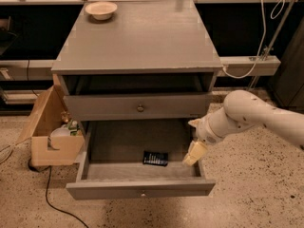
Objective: Pick rxbar blueberry from middle drawer and place on counter
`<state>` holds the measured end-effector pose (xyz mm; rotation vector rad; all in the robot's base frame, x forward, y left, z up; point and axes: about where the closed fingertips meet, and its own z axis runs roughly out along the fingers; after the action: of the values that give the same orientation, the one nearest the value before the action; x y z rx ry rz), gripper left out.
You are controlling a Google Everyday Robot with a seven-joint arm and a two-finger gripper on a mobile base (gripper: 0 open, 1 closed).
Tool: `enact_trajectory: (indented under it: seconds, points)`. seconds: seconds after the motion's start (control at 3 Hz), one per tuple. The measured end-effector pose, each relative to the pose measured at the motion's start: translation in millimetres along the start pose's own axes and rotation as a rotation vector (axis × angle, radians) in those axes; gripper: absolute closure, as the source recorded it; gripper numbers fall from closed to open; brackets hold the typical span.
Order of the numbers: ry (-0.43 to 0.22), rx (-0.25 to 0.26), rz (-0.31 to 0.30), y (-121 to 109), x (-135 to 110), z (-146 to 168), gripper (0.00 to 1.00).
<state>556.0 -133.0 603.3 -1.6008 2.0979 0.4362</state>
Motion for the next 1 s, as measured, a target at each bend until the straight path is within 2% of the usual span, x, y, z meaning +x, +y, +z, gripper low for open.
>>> enact_trajectory:
  seconds: [0.33,0.67,1.0]
  points:
    - [0.0,0.0,0.0,0.0,0.0,0.0,0.0]
    - [0.001,-0.02,0.016,-2.0,3.9,13.6,0.0]
    - [-0.01,-0.042,0.008,-7.7,2.5,56.1,0.0]
